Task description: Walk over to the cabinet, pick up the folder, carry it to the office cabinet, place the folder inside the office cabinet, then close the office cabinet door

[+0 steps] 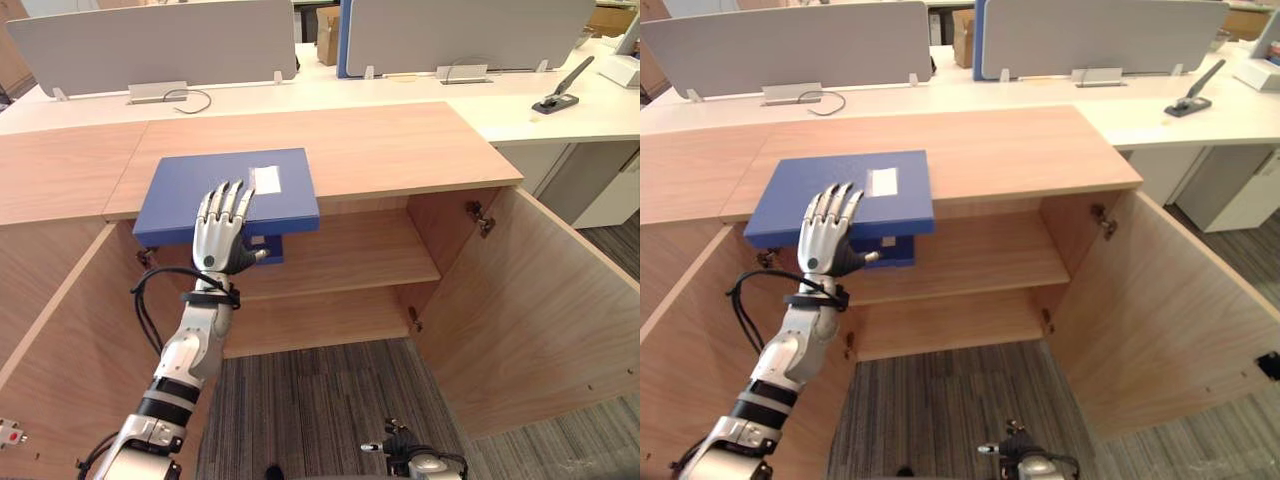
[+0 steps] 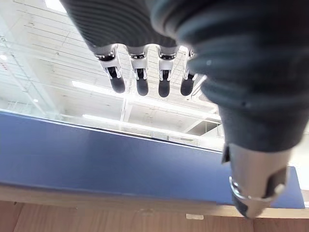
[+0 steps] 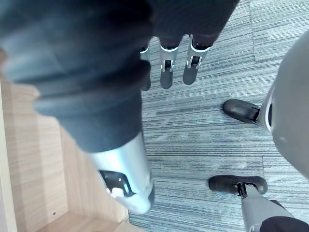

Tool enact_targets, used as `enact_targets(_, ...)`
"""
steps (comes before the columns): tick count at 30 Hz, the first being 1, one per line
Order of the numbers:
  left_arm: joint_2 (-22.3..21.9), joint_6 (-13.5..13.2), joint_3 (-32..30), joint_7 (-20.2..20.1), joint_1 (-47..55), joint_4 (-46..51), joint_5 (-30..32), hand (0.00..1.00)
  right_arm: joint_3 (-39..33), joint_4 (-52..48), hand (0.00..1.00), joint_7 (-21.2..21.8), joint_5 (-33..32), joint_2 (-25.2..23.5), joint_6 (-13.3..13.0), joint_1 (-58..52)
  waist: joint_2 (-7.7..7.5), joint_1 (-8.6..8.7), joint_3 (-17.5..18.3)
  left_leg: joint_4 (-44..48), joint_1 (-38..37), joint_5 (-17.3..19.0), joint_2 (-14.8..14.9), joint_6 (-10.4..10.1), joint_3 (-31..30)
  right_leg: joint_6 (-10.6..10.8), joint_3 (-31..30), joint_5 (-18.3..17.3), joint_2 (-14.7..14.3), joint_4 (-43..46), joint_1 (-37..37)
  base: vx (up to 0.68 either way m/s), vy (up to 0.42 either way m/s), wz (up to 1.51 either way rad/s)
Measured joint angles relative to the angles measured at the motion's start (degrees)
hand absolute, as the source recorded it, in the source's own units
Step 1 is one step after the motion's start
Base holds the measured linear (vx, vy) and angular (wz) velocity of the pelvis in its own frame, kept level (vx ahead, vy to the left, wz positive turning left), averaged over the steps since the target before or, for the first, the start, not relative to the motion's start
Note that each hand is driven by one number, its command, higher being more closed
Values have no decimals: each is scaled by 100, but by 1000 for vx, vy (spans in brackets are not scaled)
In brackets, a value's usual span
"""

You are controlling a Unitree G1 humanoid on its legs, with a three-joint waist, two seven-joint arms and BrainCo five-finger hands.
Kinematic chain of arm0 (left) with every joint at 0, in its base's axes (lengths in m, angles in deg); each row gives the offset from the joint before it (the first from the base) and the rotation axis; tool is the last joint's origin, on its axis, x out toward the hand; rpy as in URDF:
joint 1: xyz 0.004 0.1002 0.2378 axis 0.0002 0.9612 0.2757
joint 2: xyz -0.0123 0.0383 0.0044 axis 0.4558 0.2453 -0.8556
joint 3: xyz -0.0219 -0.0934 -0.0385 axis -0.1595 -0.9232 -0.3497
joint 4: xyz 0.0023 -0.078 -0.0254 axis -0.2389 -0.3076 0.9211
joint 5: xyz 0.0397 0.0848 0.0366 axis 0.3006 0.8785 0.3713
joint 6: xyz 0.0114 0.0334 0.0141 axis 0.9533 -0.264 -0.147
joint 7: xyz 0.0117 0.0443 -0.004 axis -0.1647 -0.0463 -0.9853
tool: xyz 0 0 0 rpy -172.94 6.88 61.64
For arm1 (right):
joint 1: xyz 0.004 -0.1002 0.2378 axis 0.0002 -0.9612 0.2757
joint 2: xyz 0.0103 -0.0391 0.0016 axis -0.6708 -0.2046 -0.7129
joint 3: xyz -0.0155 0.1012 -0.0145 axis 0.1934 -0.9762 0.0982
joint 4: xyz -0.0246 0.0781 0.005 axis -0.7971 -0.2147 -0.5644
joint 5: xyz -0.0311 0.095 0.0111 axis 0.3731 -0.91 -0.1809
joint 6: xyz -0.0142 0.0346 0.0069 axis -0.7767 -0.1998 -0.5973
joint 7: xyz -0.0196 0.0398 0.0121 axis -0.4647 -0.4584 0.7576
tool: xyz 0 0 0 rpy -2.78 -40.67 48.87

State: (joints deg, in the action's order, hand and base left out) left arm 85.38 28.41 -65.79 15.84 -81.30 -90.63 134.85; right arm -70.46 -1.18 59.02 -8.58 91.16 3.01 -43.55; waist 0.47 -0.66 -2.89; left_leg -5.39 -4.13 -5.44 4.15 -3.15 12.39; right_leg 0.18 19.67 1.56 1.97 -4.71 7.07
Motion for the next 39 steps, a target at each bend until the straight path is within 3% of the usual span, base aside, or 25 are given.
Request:
enact_targets(7, 446, -116, 155, -65, -193, -198, 28, 0, -27, -1, 0, 1, -165, 2, -13, -1, 3, 70, 1, 1, -1, 0, -2, 0, 0, 1, -1, 0, 0, 0, 0, 0, 0, 0)
enact_targets(15, 771, -73, 157, -144, -447, -625, 34, 0, -29, -2, 0, 4, -166, 3, -42, -10, 10, 106, 6, 2, -2, -2, -3, 0, 0, 0, -1, 1, 0, 1, 0, 0, 0, 0)
enact_targets(39, 793, -31, 132, -358, -693, -1830, -65, 0, -35, -119, 0, 16, -387, 70, -70, -78, 74, 130, -8, 2, -83, 30, 6, -39, 131, -3, -152, -5, -20, 25, -26, -2, 1, -2)
